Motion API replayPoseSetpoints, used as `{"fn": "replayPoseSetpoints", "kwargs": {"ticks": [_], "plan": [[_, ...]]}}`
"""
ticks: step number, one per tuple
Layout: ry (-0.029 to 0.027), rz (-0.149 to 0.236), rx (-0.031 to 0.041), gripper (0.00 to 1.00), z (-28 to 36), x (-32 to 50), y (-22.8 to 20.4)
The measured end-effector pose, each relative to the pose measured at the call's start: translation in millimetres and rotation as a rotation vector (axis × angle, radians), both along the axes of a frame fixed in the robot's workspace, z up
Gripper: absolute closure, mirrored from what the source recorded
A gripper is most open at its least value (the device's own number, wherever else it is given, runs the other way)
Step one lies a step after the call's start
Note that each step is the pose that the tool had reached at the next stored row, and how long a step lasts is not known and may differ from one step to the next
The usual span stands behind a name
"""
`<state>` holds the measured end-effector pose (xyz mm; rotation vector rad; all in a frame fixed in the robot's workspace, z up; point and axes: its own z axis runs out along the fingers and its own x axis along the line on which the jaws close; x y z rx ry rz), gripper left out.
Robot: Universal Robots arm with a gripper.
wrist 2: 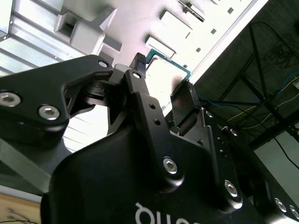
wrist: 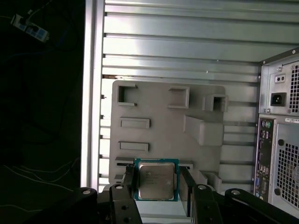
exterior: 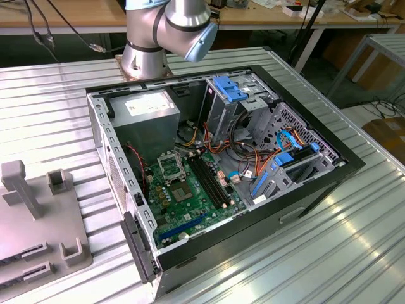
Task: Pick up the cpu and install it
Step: 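Pick up the cpu and move it towards the insertion slot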
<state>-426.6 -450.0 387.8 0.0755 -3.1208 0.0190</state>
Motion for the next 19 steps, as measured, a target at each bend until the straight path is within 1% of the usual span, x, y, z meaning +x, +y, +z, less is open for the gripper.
{"fn": "replayPoseSetpoints", "kwargs": {"ticks": [8,19], "plan": [[0.0,0.0,0.0,0.53,0.0,0.3,0.0],[0.0,0.0,0.0001,0.53,0.0,6.3,0.0]]}}
